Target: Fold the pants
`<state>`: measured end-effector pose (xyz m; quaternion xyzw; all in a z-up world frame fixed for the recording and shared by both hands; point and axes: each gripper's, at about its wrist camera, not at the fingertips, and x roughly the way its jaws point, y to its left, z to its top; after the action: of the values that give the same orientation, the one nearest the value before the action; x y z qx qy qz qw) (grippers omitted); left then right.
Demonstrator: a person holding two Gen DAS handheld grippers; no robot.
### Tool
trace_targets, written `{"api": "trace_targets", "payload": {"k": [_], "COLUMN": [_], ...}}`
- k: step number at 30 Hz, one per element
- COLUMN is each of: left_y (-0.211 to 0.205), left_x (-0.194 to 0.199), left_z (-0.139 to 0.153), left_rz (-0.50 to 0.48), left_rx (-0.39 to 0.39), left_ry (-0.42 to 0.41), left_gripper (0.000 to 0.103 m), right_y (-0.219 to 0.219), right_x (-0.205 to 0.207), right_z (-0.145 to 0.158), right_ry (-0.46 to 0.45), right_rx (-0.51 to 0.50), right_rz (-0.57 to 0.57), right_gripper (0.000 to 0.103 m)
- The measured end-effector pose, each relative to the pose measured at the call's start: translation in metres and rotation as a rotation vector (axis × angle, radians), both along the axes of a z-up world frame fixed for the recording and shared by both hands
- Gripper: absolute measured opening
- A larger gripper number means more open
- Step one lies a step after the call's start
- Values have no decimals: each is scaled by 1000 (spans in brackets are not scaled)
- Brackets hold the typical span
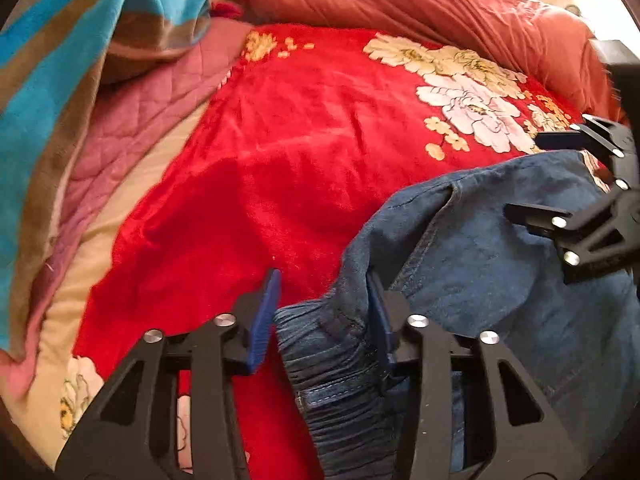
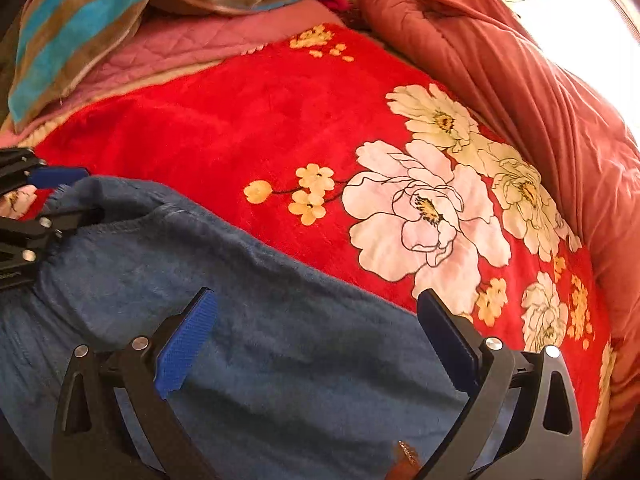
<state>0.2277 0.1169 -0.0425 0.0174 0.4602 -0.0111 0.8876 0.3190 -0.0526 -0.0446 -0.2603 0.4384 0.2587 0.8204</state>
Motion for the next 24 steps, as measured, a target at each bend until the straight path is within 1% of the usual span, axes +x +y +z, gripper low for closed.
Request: {"api": "trace_targets", "payload": {"k": [4, 5, 6, 7, 8, 9, 10, 11, 12, 14, 16, 20, 24], "left_y": [1, 1, 0, -1, -2, -5, -6, -7, -7, -6, -6, -8, -18], "left_x": [-13, -18, -20, -22, -22, -23, -23, -25, -26, -29, -32, -39, -56], "left_z": [18, 24, 27, 29, 30, 29, 29, 29, 30, 31, 33, 46, 68], "left_rz": [-9, -14, -19, -24, -27, -31, -32, -33, -32, -30, -34, -49, -86], "left_rx": [-14, -25, -29, -30, -33, -32, -22, -12, -12, -19, -21, -39, -2], "left_ry": [-78, -103, -118, -127, -128, -127, -129, -131, -134, -139, -140, -130, -146], "left_gripper": [29, 29, 29, 29, 29, 29, 29, 29, 29, 29, 29, 29, 29], "right_y": [6, 7, 7, 9, 11, 12, 11, 11, 9, 4, -7, -29, -46], "right_x": [7, 7, 6, 5, 4, 0, -4, -8, -13, -22, -33, -62, -100], "right_z": [-6, -6, -5, -5, -6, -5, -4, -2, 1, 11, 26, 56, 78], "right_ry": [2, 3, 2, 22, 40, 57, 67, 64, 50, 25, 5, -27, -67], "right_rx": [-29, -22, -8, 9, 21, 44, 67, 77, 83, 112, 163, 236, 291], "right_rz": [43, 56, 77, 105, 119, 127, 130, 126, 117, 103, 73, 34, 36], "right_gripper": [99, 96, 90, 67, 48, 41, 26, 17, 16, 8, 6, 6, 6]}}
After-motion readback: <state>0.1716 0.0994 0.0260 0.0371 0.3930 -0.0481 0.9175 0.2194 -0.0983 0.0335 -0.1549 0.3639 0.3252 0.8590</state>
